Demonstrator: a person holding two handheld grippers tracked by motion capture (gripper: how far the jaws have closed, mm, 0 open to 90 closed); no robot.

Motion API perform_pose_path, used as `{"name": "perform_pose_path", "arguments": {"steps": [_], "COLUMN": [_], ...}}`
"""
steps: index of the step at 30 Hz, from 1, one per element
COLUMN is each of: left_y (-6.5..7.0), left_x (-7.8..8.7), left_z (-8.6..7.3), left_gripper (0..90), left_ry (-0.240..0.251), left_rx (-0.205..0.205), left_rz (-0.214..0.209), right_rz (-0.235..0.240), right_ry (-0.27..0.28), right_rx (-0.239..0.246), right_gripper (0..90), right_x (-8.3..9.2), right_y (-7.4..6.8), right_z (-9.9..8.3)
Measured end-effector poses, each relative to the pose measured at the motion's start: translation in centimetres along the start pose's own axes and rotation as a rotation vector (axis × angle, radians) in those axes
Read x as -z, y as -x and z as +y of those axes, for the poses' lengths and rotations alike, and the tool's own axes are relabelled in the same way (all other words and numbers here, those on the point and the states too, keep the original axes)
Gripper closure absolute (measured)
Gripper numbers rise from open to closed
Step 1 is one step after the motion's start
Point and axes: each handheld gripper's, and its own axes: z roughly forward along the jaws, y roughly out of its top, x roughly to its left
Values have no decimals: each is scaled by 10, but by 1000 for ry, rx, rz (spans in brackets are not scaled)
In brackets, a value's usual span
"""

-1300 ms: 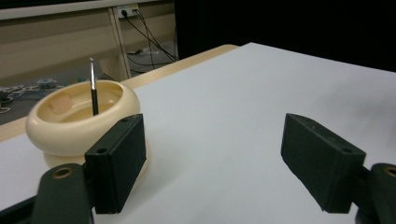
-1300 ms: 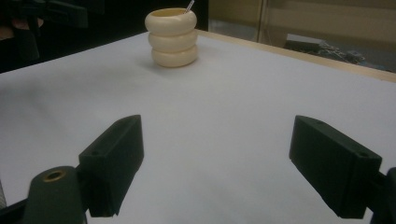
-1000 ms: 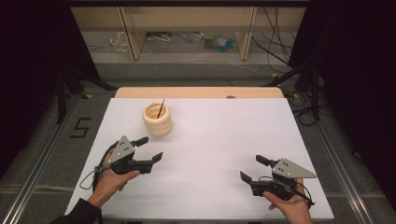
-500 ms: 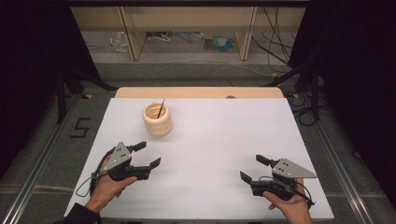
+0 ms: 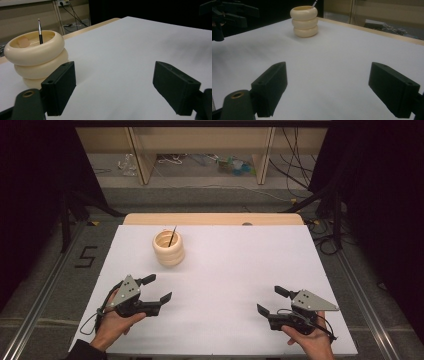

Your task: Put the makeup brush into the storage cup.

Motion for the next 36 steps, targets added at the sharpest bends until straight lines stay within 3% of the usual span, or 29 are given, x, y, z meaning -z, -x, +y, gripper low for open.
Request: {"name": "perform_pose_path", "arguments": {"steps": [7,11,13,22,23,26,36], "left_y": [2,3,3,3,3,3,3], "left_x": [2,2,3,2,2,2,3], "left_z": [1,1,1,1,1,1,2], "left_gripper": [159,159,159,159,159,159,159], "left_ry": [14,11,6,0,-1,2,12], "left_rx": [33,8,19,-1,-2,0,-1], "left_rz": [-9,-8,-1,-1,0,1,4], "right_rz": [4,5,6,4,-2,18,5], "right_ry": [-10,-4,-5,18,-1,10,-5], "right_rx": [-20,-12,-11,-4,-7,-15,-13], "right_gripper": [161,161,161,163,163,164,166], "right_x": [1,0,0,-2,-1,-2,-1], "right_y": [-1,-1,-1,-1,-1,-1,-2], "right_z": [0,0,0,0,0,0,0]}}
